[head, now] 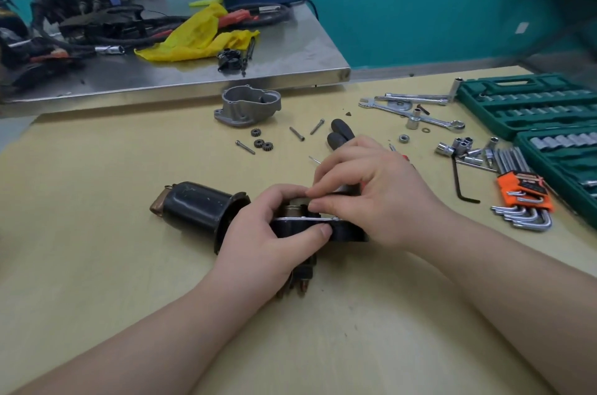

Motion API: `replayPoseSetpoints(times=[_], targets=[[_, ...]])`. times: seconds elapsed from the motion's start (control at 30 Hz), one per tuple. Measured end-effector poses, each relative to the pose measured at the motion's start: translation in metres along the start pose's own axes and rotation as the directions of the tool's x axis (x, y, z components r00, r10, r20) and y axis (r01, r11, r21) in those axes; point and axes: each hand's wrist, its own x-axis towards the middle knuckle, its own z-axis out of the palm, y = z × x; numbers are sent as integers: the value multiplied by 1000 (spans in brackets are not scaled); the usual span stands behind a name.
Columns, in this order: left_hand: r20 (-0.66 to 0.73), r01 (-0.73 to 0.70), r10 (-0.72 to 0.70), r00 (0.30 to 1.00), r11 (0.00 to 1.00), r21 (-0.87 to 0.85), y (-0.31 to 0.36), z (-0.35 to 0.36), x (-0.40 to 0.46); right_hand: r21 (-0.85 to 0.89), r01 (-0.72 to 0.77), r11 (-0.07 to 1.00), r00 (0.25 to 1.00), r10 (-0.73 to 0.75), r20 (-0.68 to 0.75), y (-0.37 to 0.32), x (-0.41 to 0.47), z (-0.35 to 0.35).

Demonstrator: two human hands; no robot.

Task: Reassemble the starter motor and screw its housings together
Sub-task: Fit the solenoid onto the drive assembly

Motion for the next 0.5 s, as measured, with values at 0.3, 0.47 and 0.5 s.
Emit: replayPoseSetpoints(times=[0.3, 0.47, 0.5], targets=[[17, -7, 7, 1000, 1000, 3, -3, -2, -1, -7, -38, 999, 993, 39, 110, -5, 4, -6], [23, -2, 2, 1000, 1000, 0, -3, -2, -1, -68, -65, 996, 990, 73, 125, -6, 4, -9], [23, -1, 1, 1000, 1000, -6, -3, -2, -1, -76, -67, 995, 989, 77, 127, -7, 5, -9]])
